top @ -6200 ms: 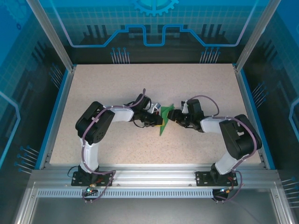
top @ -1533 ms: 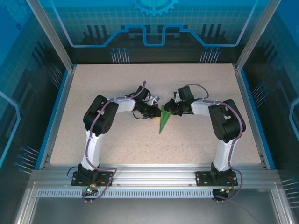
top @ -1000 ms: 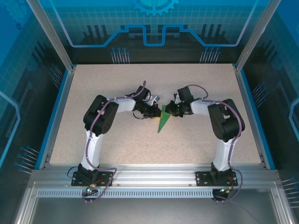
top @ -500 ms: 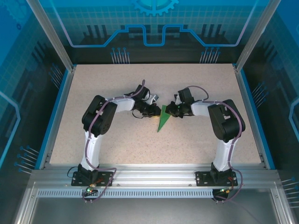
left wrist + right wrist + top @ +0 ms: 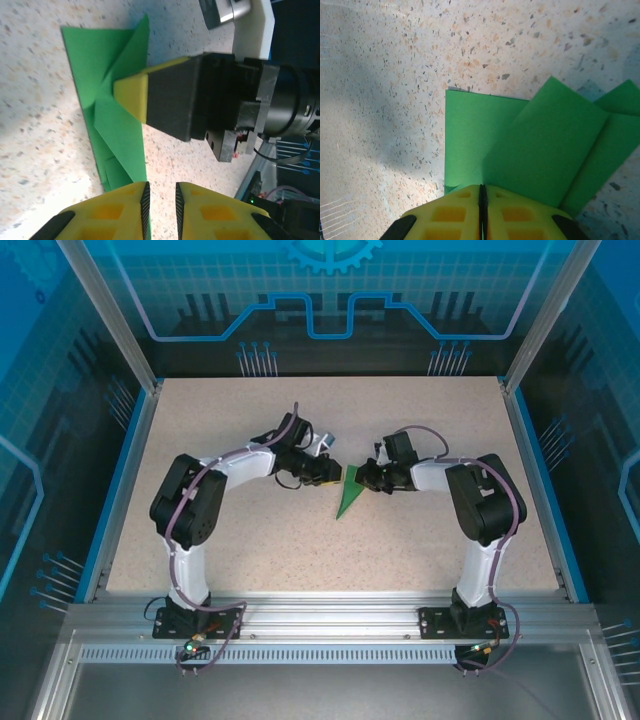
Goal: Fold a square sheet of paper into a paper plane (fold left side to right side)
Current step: Fold the wing for the fifth time at the center of the table.
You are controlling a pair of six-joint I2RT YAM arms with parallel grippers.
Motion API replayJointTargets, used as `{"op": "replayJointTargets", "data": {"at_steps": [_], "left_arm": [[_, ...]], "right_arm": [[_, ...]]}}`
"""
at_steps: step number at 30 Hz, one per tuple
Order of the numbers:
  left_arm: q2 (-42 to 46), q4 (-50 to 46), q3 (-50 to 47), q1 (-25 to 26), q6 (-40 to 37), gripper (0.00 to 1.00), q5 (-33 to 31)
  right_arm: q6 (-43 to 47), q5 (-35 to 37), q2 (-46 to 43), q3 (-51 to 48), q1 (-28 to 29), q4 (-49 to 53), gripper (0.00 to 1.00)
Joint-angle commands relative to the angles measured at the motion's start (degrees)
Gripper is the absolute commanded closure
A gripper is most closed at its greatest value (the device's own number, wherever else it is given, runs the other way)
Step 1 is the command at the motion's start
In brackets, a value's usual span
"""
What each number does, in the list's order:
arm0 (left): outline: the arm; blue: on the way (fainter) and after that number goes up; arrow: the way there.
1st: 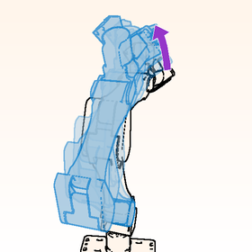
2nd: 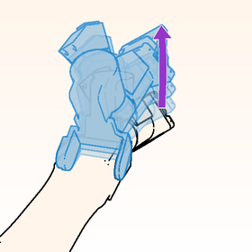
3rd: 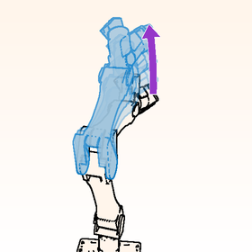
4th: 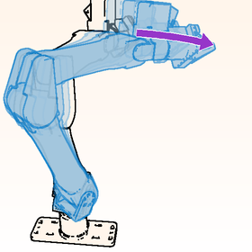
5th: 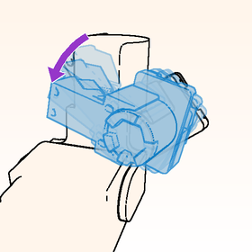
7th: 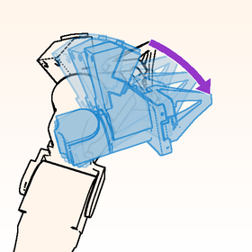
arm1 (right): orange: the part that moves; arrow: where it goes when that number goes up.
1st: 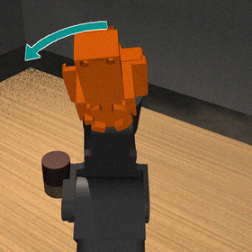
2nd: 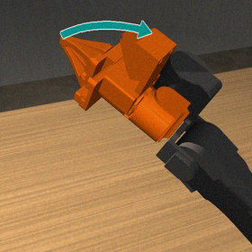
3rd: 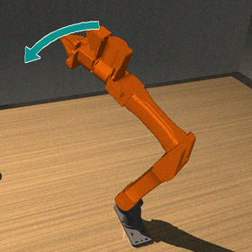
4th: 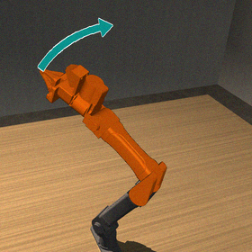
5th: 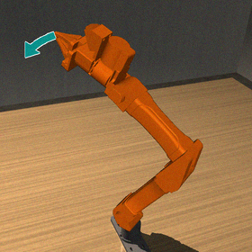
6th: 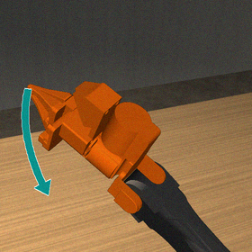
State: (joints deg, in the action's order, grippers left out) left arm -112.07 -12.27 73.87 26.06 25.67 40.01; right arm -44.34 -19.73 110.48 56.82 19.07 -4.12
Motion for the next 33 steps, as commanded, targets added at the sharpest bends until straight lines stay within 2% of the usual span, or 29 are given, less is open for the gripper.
{"op": "replayJointTargets", "data": {"at_steps": [1,8,33], "left_arm": [[-0.67,-1.35,0.28,2.32,2.34,0.81,5.13],[-4.71,-3.87,4.0,4.65,1.7,0.84,3.67],[-10.12,-8.52,3.72,4.7,-1.24,0.86,-3.43]], "right_arm": [[-0.14,2.13,2.33,-2.58,-0.46,5.88,0.89],[0.09,2.02,2.19,-2.59,-0.35,6.01,0.9],[0.71,2.13,2.2,-2.15,-0.26,6.92,0.9]]}}
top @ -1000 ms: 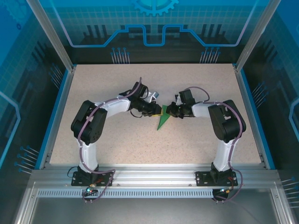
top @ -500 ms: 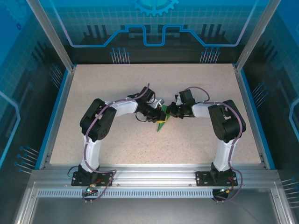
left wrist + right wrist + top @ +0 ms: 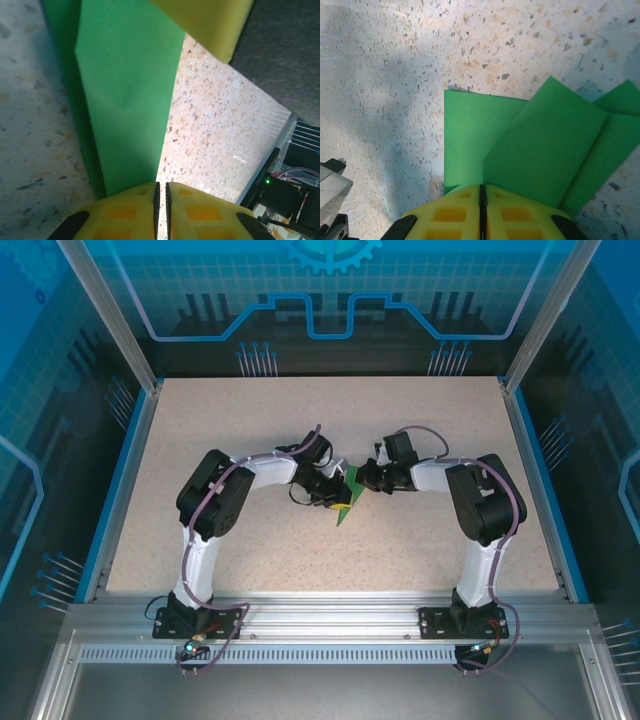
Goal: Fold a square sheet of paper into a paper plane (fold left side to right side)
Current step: Fold the wing for the fifth time at the center of the table.
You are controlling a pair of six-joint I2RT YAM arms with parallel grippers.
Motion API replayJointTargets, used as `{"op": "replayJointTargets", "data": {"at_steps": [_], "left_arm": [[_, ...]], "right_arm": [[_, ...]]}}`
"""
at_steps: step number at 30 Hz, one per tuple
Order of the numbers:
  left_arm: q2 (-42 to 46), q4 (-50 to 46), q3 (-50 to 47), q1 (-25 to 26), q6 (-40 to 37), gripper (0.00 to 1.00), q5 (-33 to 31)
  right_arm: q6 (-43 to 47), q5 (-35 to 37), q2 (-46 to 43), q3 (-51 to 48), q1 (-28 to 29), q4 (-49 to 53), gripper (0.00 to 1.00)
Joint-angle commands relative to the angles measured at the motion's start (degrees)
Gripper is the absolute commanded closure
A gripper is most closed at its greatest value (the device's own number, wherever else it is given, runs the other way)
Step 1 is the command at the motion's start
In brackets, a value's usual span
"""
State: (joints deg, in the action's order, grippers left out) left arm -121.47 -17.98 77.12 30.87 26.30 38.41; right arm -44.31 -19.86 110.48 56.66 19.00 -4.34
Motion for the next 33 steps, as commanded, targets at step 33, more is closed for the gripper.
{"op": "replayJointTargets", "data": {"at_steps": [33], "left_arm": [[-2.46,-1.8,-3.61,0.33,-2.62,1.0,-3.65]], "right_arm": [[3.49,0.2,-11.16,-2.87,-0.48,6.4,0.91]]}}
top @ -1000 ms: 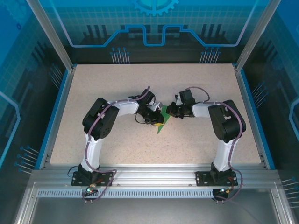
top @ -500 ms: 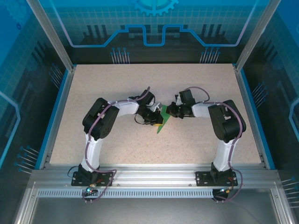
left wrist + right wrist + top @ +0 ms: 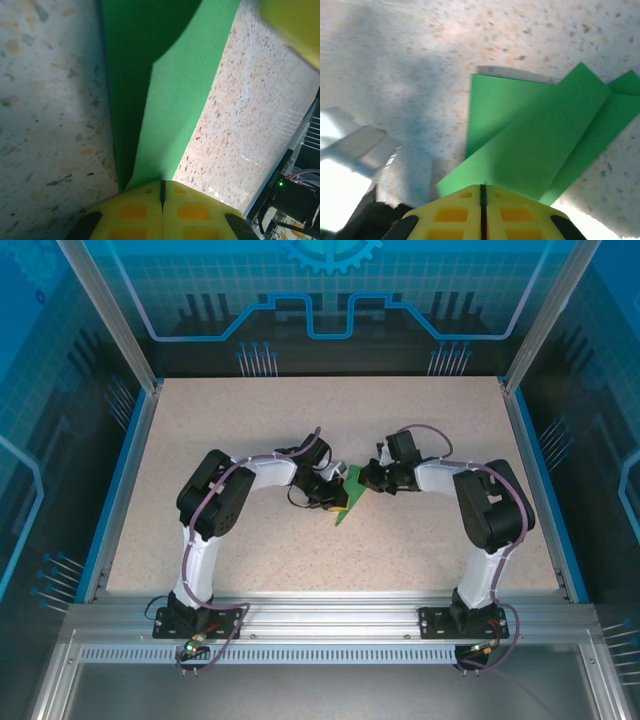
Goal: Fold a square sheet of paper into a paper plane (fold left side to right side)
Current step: Fold the wing for the fifth time at the center of the table.
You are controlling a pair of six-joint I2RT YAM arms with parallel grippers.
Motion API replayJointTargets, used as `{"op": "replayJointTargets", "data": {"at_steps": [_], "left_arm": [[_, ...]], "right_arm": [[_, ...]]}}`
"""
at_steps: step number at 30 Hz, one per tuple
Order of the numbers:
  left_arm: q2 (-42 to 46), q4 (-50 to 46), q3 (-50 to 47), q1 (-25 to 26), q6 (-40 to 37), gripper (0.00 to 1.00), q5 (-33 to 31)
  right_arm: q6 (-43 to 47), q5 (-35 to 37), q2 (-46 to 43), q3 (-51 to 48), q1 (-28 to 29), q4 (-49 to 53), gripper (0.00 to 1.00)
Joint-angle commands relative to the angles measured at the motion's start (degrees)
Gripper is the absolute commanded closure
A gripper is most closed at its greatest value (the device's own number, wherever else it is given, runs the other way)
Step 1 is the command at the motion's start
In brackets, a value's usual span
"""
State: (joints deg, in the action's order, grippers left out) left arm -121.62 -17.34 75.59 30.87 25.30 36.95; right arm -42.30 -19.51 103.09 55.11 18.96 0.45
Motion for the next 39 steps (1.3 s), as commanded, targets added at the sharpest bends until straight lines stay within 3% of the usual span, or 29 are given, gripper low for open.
{"op": "replayJointTargets", "data": {"at_steps": [1,10,22,39], "left_arm": [[-2.26,-2.53,-2.08,0.33,-1.65,1.0,-2.23],[-1.78,-2.64,-2.31,0.33,-2.1,1.0,-2.98],[-1.85,-2.63,-2.07,0.47,-2.01,1.0,-2.71],[-1.99,-3.02,-1.87,0.66,-2.25,1.0,-2.83]], "right_arm": [[1.48,-0.35,-4.67,-2.05,-0.34,1.63,0.92],[-1.08,-3.06,-6.16,-8.29,3.75,-3.23,0.94],[-1.64,-2.45,-0.4,-5.43,6.17,-3.59,0.94],[-0.17,0.95,0.62,-2.52,6.18,1.13,0.94]]}}
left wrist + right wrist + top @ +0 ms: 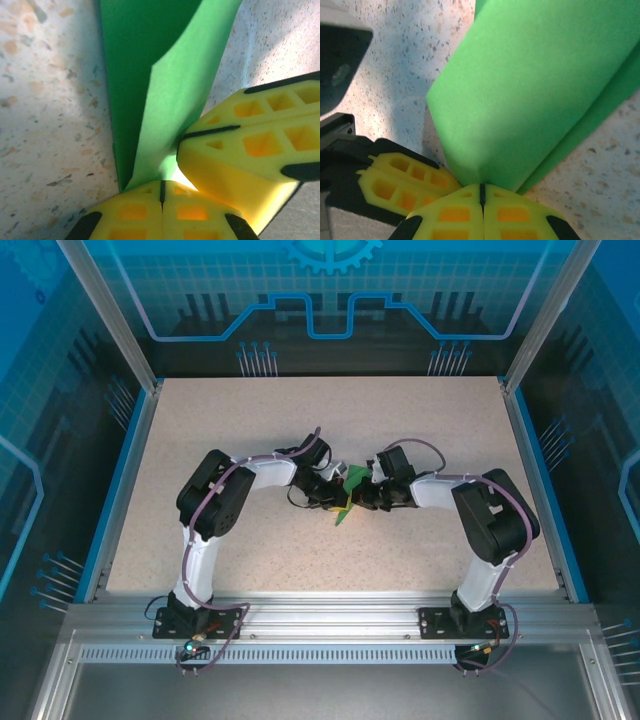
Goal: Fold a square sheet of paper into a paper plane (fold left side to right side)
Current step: Fold the wing for the fifth time at the center of the table.
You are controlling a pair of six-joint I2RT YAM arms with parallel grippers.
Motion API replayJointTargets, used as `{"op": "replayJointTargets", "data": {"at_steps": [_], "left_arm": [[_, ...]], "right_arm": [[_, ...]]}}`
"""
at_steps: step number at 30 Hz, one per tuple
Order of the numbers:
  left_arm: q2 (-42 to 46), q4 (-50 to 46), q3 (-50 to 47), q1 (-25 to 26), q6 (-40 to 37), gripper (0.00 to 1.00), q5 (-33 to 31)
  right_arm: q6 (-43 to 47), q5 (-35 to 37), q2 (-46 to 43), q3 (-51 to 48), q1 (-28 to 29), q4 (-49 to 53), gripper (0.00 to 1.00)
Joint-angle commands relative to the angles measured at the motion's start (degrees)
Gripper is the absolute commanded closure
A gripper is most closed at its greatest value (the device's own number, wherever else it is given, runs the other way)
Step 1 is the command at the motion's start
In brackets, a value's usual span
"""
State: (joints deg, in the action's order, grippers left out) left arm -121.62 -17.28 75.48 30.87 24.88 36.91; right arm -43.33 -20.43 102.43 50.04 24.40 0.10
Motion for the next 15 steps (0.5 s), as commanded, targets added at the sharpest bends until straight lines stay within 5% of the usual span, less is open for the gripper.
{"op": "replayJointTargets", "data": {"at_steps": [1,15], "left_arm": [[-2.03,-3.1,-1.67,0.61,-1.77,1.0,-2.89],[-2.3,-3.49,-1.49,0.74,-1.77,1.0,-2.98]], "right_arm": [[1.0,2.28,1.5,2.82,0.73,2.19,0.95],[4.37,8.83,4.45,6.09,0.65,11.11,0.95]]}}
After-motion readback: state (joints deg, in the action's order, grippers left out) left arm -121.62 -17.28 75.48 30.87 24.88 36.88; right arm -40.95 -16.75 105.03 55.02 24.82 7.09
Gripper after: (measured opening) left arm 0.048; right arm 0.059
